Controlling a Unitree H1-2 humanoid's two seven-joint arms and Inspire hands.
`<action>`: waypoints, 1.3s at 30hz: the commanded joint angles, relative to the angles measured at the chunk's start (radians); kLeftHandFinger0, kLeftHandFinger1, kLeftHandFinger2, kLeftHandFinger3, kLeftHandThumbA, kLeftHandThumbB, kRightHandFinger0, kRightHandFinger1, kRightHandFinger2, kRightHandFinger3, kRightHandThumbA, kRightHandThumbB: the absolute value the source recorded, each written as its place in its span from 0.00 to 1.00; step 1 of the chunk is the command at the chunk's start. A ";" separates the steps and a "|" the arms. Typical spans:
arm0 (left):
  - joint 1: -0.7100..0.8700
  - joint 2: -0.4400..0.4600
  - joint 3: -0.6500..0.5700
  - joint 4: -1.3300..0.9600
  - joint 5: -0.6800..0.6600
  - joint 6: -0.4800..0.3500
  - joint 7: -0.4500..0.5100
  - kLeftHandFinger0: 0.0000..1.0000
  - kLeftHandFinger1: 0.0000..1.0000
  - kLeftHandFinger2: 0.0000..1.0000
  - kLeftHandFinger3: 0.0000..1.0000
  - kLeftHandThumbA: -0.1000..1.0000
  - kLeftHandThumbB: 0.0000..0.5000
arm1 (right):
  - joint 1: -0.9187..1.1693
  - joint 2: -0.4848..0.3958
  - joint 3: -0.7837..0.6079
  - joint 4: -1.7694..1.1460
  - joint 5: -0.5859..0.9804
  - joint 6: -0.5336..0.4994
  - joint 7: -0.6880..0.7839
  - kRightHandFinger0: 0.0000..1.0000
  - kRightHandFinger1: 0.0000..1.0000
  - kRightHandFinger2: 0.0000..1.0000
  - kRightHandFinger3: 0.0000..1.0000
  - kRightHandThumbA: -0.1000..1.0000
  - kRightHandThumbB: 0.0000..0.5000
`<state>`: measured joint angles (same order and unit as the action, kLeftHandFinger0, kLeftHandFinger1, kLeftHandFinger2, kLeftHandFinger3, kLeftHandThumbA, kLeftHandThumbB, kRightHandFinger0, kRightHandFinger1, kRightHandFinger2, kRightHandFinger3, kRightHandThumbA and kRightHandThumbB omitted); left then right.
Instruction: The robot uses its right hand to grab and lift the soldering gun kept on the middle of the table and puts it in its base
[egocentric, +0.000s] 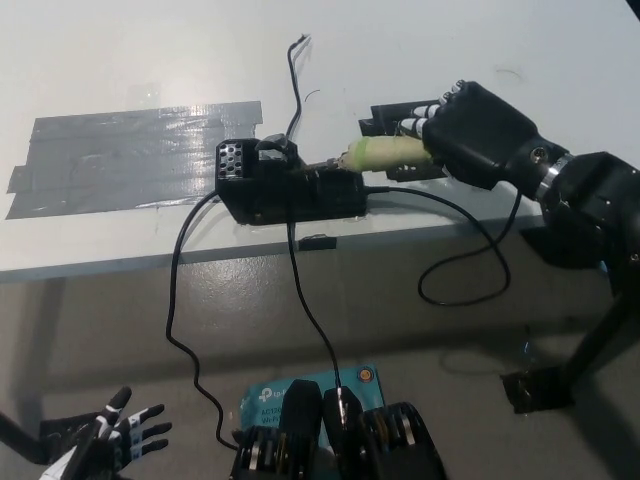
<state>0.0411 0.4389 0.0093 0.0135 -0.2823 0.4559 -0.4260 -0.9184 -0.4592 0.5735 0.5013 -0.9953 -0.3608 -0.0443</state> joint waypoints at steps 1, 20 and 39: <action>0.005 0.004 -0.005 -0.017 0.004 -0.001 -0.008 1.00 1.00 1.00 1.00 1.00 0.57 | -0.040 0.011 -0.032 -0.042 -0.001 0.050 0.026 0.00 0.04 0.47 0.19 0.00 0.00; 0.027 -0.008 -0.024 -0.025 0.009 -0.014 -0.008 1.00 1.00 1.00 1.00 1.00 0.56 | -0.025 -0.046 -0.130 -0.060 -0.012 0.088 -0.007 0.00 0.05 0.43 0.13 0.00 0.03; 0.019 -0.013 -0.027 -0.032 0.008 -0.007 -0.010 1.00 1.00 1.00 1.00 1.00 0.59 | -0.084 0.007 -0.057 -0.005 -0.050 0.068 0.008 0.00 0.04 0.46 0.08 0.00 0.00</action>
<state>0.0596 0.4194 -0.0147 0.0085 -0.2774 0.4528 -0.4270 -0.9169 -0.4575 0.5249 0.5056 -1.0386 -0.2983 -0.0219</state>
